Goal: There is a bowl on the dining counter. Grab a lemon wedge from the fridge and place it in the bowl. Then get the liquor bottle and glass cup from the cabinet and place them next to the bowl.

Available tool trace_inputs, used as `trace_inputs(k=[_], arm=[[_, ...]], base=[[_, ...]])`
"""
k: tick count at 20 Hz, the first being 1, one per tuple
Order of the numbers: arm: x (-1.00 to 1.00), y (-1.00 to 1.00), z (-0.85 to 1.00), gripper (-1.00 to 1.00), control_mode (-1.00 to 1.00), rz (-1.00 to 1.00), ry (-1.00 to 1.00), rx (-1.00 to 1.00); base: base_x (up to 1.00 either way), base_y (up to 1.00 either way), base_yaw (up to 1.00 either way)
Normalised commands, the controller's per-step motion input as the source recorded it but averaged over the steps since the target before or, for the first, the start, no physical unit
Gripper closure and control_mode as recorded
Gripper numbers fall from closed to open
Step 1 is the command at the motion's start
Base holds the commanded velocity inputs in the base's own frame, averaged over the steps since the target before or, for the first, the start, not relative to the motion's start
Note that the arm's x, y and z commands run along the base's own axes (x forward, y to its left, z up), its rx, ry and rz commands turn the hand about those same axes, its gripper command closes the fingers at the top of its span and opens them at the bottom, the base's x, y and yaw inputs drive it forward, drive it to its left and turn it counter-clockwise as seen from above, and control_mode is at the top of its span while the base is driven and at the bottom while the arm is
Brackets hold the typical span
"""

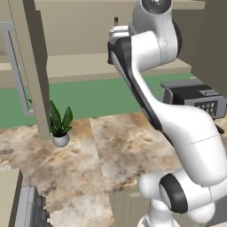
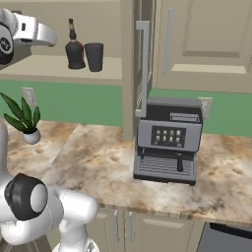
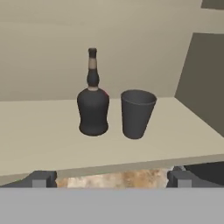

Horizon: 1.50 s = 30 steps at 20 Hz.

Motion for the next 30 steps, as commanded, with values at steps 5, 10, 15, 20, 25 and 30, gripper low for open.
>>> trace_inputs(k=[5, 10, 15, 20, 25, 30], arm=[[0.59, 0.06, -0.10, -1.00, -1.00, -0.01, 0.00, -0.04], [0.49, 0.31, -0.20, -1.00, -1.00, 0.00, 0.00, -0.08], [0.50, 0.19, -0.09, -1.00, -1.00, 0.00, 0.00, -0.07], [0.61, 0.08, 0.00, -1.00, -1.00, -0.02, 0.00, -0.05], [0.52, 0.00, 0.00, -1.00, -1.00, -0.03, 0.00, -0.05], [0.36, 0.00, 0.00, -1.00, -1.00, -0.05, 0.00, -0.05]], base=[[0.00, 0.00, 0.00], [0.00, 0.00, 0.00], [0.00, 0.00, 0.00], [0.00, 0.00, 0.00], [0.00, 0.00, 0.00], [0.00, 0.00, 0.00]])
